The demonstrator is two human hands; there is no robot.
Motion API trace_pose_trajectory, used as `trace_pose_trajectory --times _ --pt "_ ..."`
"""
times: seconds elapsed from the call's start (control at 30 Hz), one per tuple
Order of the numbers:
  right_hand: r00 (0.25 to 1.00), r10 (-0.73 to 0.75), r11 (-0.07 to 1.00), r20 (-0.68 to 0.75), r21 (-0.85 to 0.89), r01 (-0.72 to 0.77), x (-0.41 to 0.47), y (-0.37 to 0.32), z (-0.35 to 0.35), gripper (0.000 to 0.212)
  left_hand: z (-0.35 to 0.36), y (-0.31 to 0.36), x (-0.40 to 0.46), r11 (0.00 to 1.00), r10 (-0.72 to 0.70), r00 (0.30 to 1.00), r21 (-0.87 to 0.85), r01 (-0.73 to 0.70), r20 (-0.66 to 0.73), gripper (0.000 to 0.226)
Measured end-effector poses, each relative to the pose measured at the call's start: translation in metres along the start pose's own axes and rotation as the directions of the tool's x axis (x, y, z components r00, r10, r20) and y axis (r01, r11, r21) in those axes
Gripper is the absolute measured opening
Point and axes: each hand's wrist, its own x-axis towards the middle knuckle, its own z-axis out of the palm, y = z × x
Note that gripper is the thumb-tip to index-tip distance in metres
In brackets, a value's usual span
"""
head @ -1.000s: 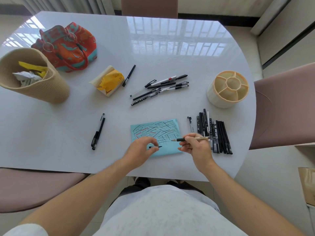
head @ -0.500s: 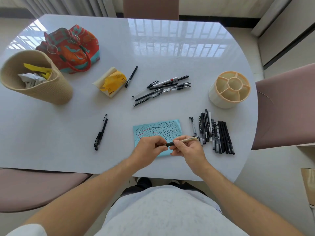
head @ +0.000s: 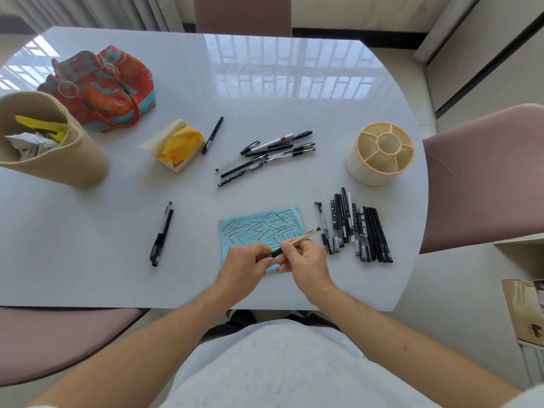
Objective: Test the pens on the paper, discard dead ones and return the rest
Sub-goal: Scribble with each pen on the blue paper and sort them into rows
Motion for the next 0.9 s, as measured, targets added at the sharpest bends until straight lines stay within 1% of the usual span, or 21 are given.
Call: trace_pose_trajectory --times 0.17,0.23,0.3,0.37,0.43,0.47,0.53,0.6,0.7,0.77,0.83,0.9 --pt "0.997 0.031 1.000 0.072 -0.003 -0.031 0.011 -0.014 -0.012 0.014 -0.009 0.001 0.011 0.998 -0.013 0.996 -0.059 0.019 0.094 0.009" --pt "0.999 0.010 0.998 0.053 0.056 -0.013 0.022 -0.026 -0.029 0.013 -0.013 0.003 0.021 0.998 -0.002 0.996 -0.069 0.009 0.093 0.017" --pt "1.000 -0.010 0.994 -0.003 0.105 0.010 0.032 -0.038 -0.053 0.011 -0.018 -0.002 0.028 0.997 -0.005 0.998 -0.076 0.010 0.069 0.029" --pt "0.998 -0.024 0.999 -0.062 0.026 0.026 0.041 -0.045 -0.078 0.005 -0.024 -0.012 0.028 1.000 -0.006 0.999 -0.020 0.006 0.046 0.032" --pt "0.993 -0.037 0.988 -0.112 -0.152 0.019 0.049 -0.045 -0.099 0.005 -0.029 -0.026 0.026 0.997 0.012 1.000 0.074 -0.013 0.015 0.031" --pt "0.989 -0.054 0.964 -0.134 -0.264 0.017 0.053 -0.045 -0.106 0.006 -0.031 -0.032 0.024 0.992 0.020 1.000 0.126 -0.019 -0.002 0.030" --pt "0.986 -0.107 0.869 -0.131 -0.495 0.029 0.063 -0.043 -0.111 0.008 -0.034 -0.044 0.020 0.975 0.033 0.999 0.222 -0.027 -0.023 0.028" --pt "0.989 -0.134 0.770 -0.069 -0.636 0.060 0.072 -0.042 -0.108 0.011 -0.036 -0.054 0.016 0.962 0.042 0.999 0.272 -0.035 -0.019 0.027" --pt "0.989 -0.128 0.618 0.073 -0.774 0.137 0.082 -0.037 -0.091 0.020 -0.036 -0.064 0.011 0.950 0.062 0.998 0.307 -0.053 -0.020 0.030" --pt "0.982 -0.130 0.501 0.138 -0.845 0.185 0.089 -0.032 -0.078 0.032 -0.036 -0.069 0.009 0.937 0.066 0.998 0.345 -0.058 -0.011 0.032" --pt "0.981 -0.123 0.400 0.152 -0.897 0.189 0.094 -0.026 -0.071 0.038 -0.036 -0.073 0.006 0.923 0.063 0.998 0.380 -0.060 0.003 0.034" --pt "0.983 -0.116 0.308 0.143 -0.936 0.173 0.097 -0.023 -0.071 0.034 -0.036 -0.077 0.005 0.920 0.065 0.998 0.386 -0.065 0.012 0.035"
